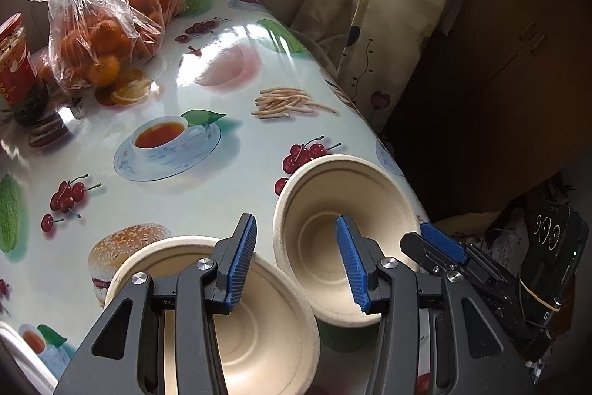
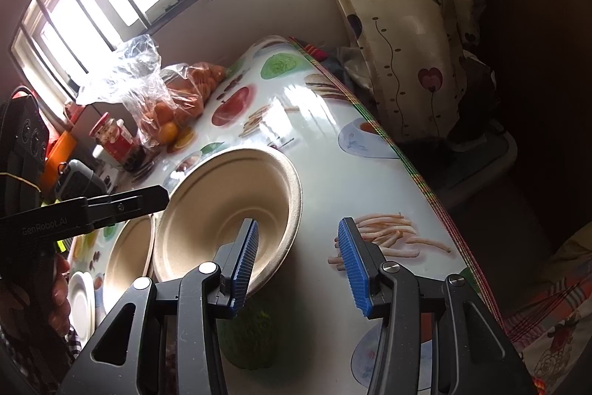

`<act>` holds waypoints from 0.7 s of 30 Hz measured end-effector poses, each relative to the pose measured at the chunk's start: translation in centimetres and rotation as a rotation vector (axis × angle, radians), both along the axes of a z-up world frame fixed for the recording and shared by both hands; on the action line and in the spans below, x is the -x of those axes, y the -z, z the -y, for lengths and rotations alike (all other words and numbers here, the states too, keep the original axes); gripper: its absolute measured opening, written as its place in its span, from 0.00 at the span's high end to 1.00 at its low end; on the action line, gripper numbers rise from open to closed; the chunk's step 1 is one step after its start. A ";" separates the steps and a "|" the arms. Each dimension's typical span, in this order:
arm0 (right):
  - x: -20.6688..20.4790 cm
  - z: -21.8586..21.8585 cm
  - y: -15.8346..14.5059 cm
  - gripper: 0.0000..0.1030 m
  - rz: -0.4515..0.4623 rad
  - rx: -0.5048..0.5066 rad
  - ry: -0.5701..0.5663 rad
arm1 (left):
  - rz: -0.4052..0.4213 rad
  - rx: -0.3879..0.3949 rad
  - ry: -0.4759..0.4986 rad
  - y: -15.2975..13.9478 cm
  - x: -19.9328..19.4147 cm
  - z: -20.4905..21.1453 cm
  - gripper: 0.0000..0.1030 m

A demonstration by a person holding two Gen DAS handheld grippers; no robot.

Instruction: Organize plates and bowls

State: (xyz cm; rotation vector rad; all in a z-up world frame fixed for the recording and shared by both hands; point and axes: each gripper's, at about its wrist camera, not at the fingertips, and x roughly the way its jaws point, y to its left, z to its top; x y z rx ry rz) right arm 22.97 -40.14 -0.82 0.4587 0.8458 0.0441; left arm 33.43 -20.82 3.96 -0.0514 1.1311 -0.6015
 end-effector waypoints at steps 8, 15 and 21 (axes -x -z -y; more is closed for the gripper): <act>-0.1 0.0 0.2 0.56 -0.003 -0.011 -0.001 | -0.035 0.005 -0.010 0.7 -1.0 0.5 0.55; -0.1 0.1 0.3 0.56 -0.003 -0.012 -0.002 | -0.072 0.013 -0.011 1.4 -1.4 0.7 0.55; 0.0 0.1 0.4 0.56 -0.004 -0.019 -0.001 | -0.082 0.026 0.011 1.5 -1.1 1.3 0.55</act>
